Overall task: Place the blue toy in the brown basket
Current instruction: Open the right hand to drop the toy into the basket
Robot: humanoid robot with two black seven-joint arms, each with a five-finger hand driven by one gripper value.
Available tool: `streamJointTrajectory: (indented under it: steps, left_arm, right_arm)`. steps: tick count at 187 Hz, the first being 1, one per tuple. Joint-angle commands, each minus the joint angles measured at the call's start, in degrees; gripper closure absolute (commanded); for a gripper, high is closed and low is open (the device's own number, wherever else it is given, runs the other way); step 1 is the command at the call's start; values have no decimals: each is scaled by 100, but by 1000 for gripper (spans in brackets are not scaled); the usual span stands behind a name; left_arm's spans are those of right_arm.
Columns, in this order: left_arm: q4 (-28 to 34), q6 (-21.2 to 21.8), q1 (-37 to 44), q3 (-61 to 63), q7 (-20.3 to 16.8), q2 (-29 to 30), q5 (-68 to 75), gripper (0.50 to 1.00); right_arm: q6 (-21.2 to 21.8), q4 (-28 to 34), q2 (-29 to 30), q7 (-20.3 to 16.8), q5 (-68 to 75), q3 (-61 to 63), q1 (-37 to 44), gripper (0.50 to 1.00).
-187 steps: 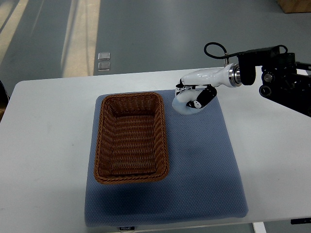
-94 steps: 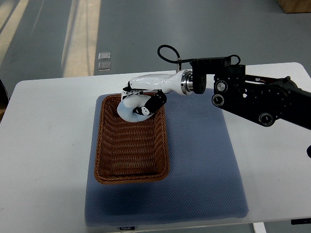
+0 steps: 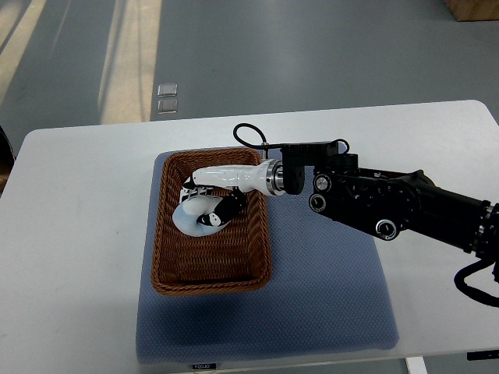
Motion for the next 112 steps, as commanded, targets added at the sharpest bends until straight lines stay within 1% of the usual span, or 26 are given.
streamJointTrajectory:
  steps: [1,6,19,83,112]
  left_arm:
    - [0,0,1,0,-1,0,0,500]
    - [0,0,1,0,-1,0,0,500]
    - [0,0,1,0,-1,0,0,500]
    - [0,0,1,0,-1,0,0,500]
    - [0,0,-8,0,-1,0,0,500]
  right_arm:
    - [-30,-2,15,0,9,-3,-48,668]
    - [-30,-2,24,0,9,-3,-57,638]
    - [-21,-2,15,0,9,-3,-101,607]
    - [-39,7,-73,17,88,33,-66,599]
    - [-12,7,-187,17,158,612,-57,599]
